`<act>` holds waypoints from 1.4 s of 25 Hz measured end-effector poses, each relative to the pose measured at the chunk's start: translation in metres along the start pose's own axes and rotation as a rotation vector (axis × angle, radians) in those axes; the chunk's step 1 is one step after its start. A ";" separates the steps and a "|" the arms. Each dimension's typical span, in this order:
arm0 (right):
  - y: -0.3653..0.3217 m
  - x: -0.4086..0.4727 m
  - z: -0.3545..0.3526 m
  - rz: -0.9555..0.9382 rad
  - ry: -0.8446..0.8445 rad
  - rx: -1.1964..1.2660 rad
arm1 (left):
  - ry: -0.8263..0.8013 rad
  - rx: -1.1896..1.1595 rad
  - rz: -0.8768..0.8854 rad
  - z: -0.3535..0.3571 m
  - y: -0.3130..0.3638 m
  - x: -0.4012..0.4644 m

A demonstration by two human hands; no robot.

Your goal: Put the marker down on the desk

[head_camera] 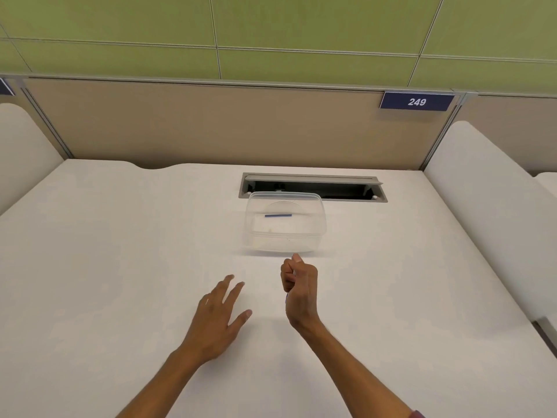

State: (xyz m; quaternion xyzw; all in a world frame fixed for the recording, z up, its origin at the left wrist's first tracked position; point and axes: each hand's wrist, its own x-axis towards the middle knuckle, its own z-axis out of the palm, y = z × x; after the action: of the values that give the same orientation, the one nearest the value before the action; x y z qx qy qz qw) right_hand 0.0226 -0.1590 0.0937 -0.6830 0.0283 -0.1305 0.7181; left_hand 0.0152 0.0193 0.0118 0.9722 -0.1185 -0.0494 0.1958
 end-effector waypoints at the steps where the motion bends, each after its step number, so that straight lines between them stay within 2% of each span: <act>1: 0.007 0.001 -0.001 0.008 0.008 -0.022 | -0.001 0.055 -0.001 0.008 -0.008 -0.001; 11: 0.050 0.004 -0.003 0.035 0.048 -0.067 | 0.080 0.127 -0.057 0.037 -0.034 -0.016; 35: 0.057 0.010 -0.003 0.002 0.076 -0.142 | 0.109 0.096 -0.051 0.039 -0.032 -0.016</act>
State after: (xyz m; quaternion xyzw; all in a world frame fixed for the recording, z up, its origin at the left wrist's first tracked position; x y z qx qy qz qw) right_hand 0.0398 -0.1623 0.0389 -0.7266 0.0654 -0.1532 0.6666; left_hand 0.0012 0.0379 -0.0357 0.9844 -0.0849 0.0042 0.1537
